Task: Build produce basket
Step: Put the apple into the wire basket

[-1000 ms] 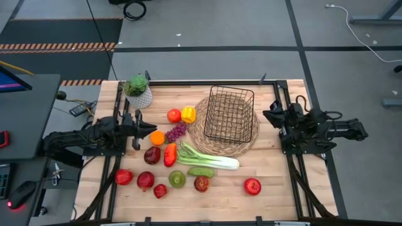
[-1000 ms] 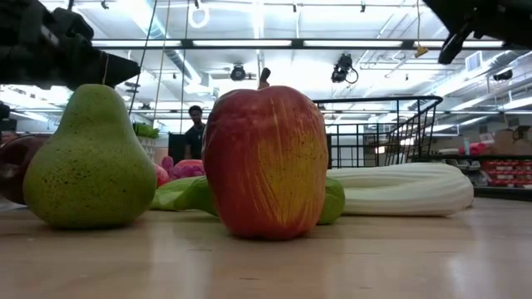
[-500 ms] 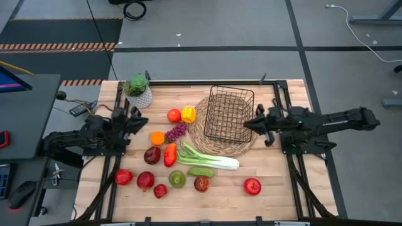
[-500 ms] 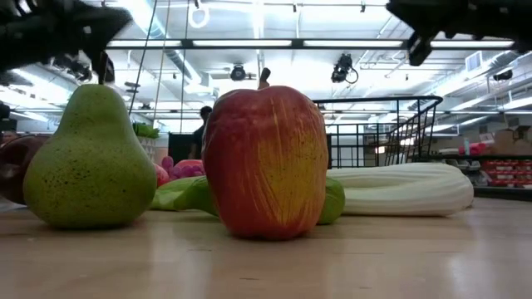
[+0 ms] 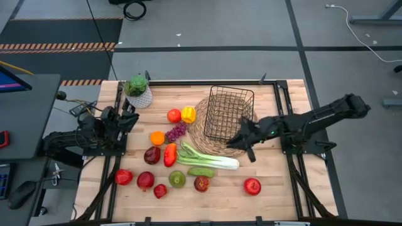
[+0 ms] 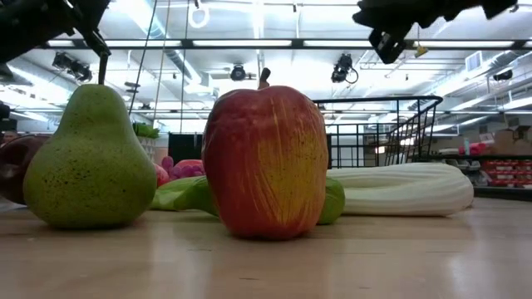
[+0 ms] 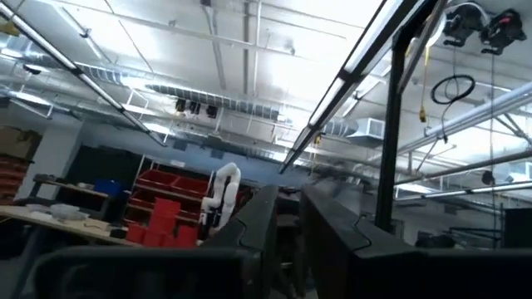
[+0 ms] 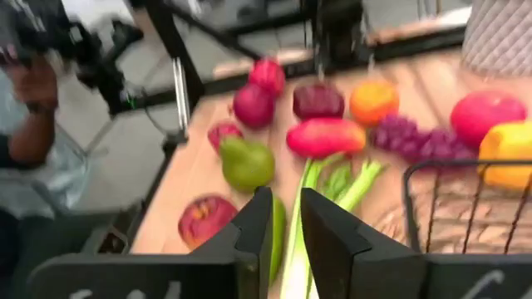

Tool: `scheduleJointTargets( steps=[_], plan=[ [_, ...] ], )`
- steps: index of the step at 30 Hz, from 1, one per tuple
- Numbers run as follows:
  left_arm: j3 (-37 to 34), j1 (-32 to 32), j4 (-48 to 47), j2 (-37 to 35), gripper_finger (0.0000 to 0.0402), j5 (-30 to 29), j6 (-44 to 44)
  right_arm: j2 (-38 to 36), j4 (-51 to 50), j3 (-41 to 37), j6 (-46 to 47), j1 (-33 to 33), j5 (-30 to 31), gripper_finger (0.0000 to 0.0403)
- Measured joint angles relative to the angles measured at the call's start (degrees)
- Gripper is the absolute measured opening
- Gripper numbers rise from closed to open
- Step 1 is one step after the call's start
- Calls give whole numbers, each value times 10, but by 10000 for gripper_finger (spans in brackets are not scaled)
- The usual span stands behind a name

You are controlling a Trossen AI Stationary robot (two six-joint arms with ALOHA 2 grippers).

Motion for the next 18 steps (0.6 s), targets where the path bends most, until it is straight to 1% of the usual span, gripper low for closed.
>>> scheduleJointTargets(
  steps=[4, 6, 10, 12, 15, 18],
  plan=[
    [2, 0, -30, 0, 93, -19, 2, 58, -35, 52, 8, 34, 29, 88],
    [15, 0, -79, 0, 107, -24, 7, 87, -50, 79, 13, 48, 34, 93],
    [67, 0, -197, 16, 124, -35, 10, 141, -111, 142, 23, 74, 35, 99],
    [92, 0, -248, 32, 128, -35, 8, 166, -165, 176, 42, 86, 35, 99],
    [120, -1, -296, 61, 132, -35, 2, 204, -268, 229, 87, 105, 35, 99],
    [130, -1, -302, 89, 138, -35, 1, 239, -374, 279, 145, 130, 35, 99]
  ],
)
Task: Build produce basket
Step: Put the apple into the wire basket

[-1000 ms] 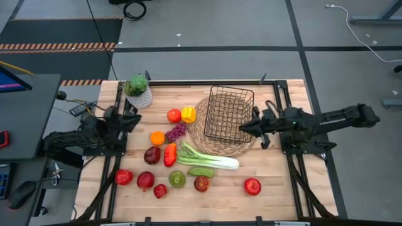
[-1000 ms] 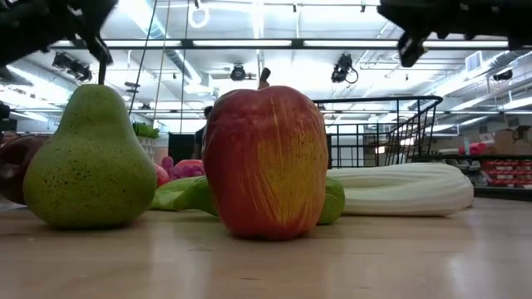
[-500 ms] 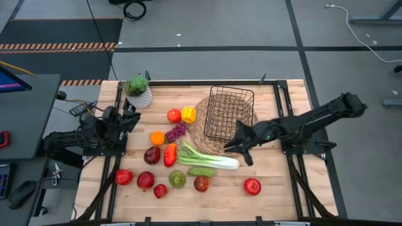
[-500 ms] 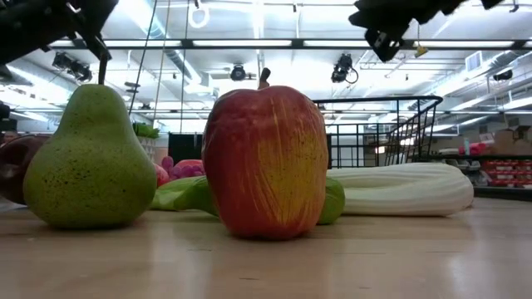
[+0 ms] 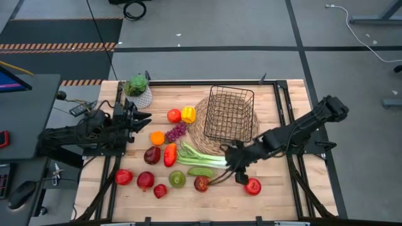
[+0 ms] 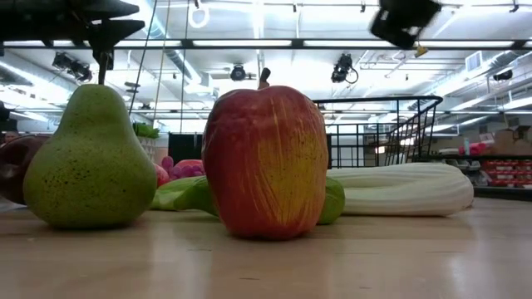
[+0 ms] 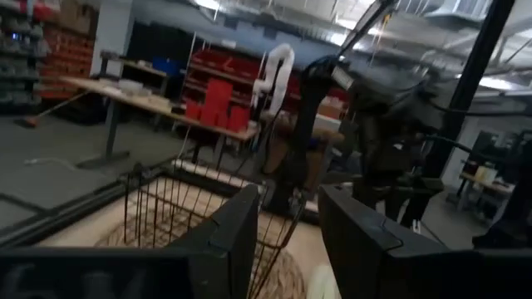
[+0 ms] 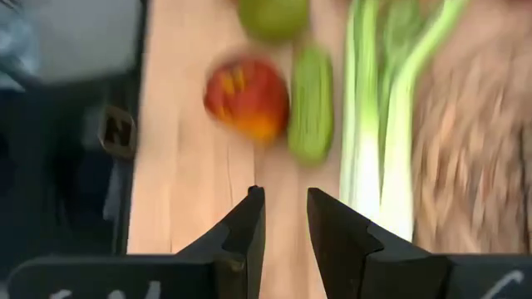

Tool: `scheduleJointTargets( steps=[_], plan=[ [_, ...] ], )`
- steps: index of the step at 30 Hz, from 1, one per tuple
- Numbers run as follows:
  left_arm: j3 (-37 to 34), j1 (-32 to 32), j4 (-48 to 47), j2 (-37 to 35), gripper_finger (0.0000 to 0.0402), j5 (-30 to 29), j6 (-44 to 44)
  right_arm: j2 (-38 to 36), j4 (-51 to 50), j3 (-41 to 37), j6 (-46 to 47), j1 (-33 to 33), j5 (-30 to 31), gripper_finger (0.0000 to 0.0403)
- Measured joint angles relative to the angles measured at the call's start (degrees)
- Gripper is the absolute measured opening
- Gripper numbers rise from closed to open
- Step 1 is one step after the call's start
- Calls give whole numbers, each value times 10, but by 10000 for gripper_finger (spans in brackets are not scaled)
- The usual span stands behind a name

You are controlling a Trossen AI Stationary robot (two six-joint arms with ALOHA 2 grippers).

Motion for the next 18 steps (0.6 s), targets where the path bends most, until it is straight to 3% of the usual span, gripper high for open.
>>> scheduleJointTargets(
  steps=[5, 11, 18],
  plan=[
    [2, 0, 26, 36, 146, 0, 0, 44, -137, 42, 94, 43, -25, 99],
    [2, 0, 107, 62, 143, 0, 23, 63, -214, 42, 178, 77, -58, 102],
    [2, 2, 173, 72, 143, -9, 68, 63, -121, 51, 158, 79, -23, 126]
  ],
)
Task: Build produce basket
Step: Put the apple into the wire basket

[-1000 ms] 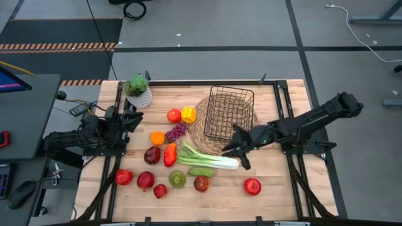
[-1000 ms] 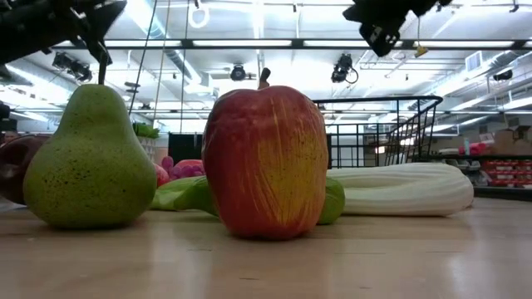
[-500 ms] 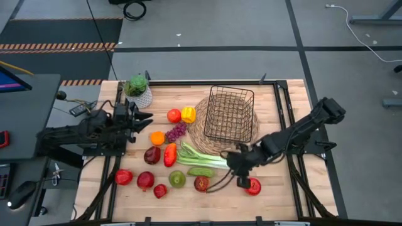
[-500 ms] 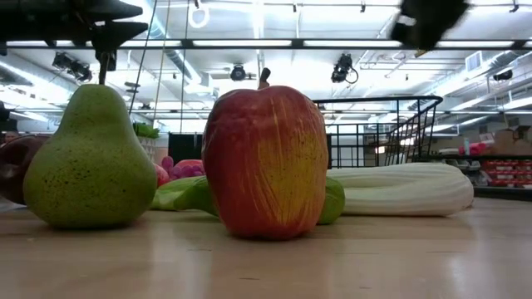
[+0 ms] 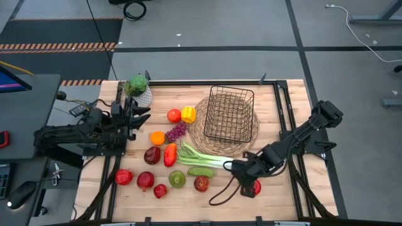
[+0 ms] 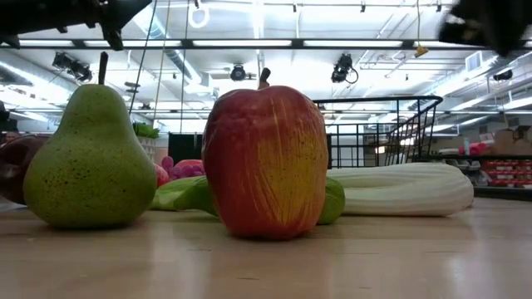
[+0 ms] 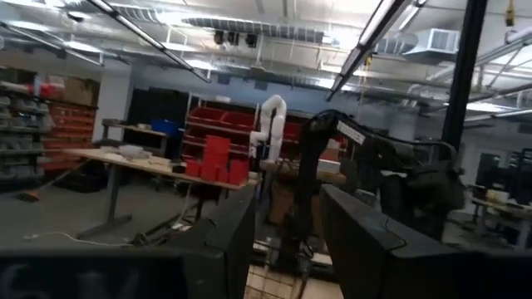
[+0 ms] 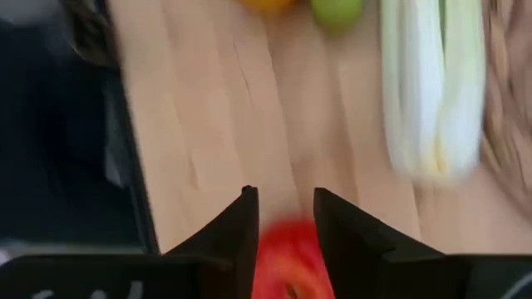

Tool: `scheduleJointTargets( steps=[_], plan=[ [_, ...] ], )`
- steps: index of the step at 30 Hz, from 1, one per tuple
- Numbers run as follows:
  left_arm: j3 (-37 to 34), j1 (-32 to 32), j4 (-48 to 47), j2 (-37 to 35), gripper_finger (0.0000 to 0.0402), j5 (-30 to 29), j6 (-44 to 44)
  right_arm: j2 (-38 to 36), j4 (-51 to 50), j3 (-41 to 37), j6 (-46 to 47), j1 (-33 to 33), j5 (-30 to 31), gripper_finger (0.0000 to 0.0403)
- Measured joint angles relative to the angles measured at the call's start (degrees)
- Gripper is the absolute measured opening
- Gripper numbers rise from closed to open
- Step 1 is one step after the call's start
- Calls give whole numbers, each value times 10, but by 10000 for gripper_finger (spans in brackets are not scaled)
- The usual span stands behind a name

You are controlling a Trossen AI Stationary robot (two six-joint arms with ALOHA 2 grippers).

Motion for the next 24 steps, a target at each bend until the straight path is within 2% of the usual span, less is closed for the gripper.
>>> scheduleJointTargets(
  steps=[4, 11, 18, 24],
  plan=[
    [0, 0, 7, 0, 142, -14, 9, 23, 74, 0, -55, -12, 23, 136],
    [0, 0, 8, 9, 141, -29, 25, 95, 236, 14, -218, -22, 74, 140],
    [0, 0, 2, 12, 133, -30, 22, 161, 304, 59, -328, -36, 110, 147],
    [0, 0, -1, 12, 132, -30, 7, 193, 317, 72, -384, -47, 126, 186]
  ],
)
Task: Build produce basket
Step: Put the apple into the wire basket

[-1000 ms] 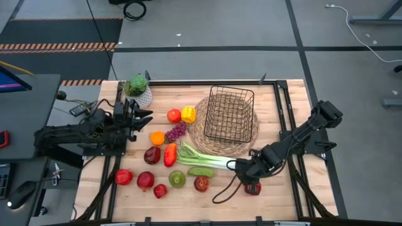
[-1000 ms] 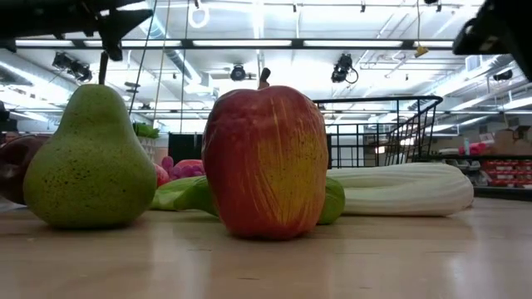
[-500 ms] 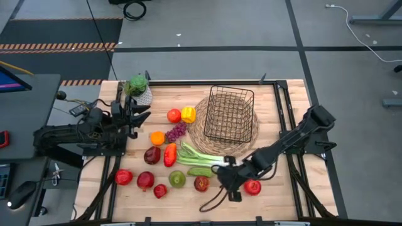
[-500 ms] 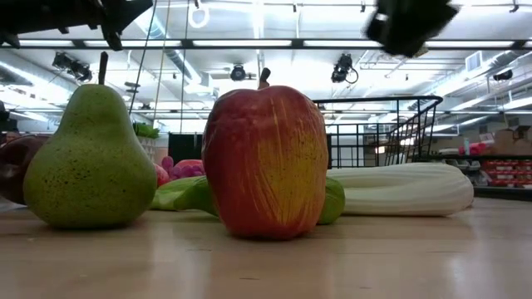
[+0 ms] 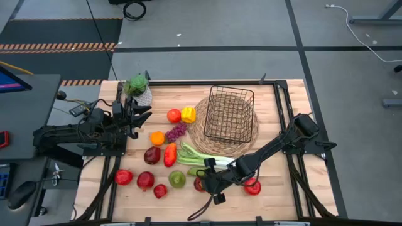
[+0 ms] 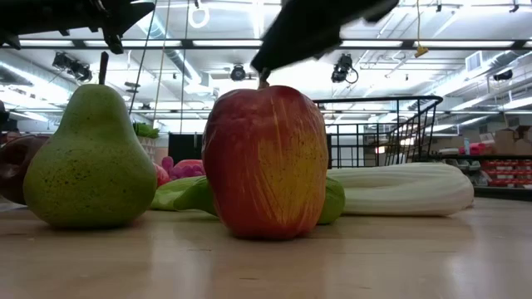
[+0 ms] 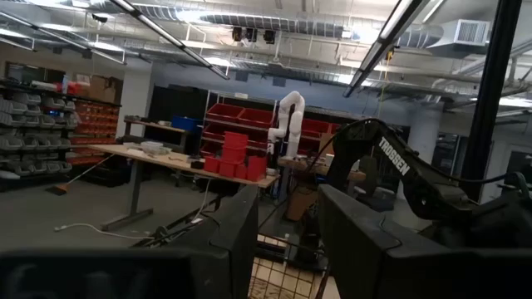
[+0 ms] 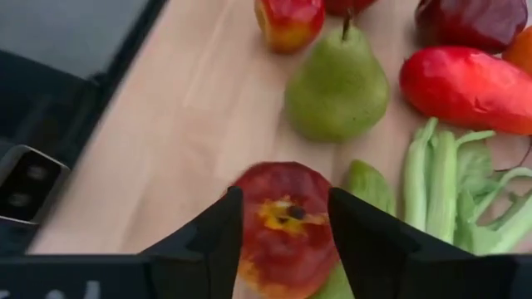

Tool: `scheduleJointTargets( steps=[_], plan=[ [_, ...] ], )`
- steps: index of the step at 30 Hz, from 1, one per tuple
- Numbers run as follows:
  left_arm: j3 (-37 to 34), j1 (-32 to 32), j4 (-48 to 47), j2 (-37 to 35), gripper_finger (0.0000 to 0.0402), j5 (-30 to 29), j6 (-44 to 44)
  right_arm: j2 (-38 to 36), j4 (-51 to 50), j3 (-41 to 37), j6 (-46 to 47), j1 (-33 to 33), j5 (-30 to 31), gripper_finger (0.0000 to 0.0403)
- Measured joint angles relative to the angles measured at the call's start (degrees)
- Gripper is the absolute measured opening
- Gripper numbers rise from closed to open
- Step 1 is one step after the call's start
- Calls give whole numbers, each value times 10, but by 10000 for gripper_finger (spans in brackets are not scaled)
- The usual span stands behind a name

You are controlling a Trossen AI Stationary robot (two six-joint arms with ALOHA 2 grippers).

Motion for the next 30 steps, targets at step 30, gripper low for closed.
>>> scheduleJointTargets(
  steps=[30],
  plan=[
    [0, 0, -8, 0, 127, 0, 4, 2, 65, -44, -22, -19, -49, 80]
  ],
)
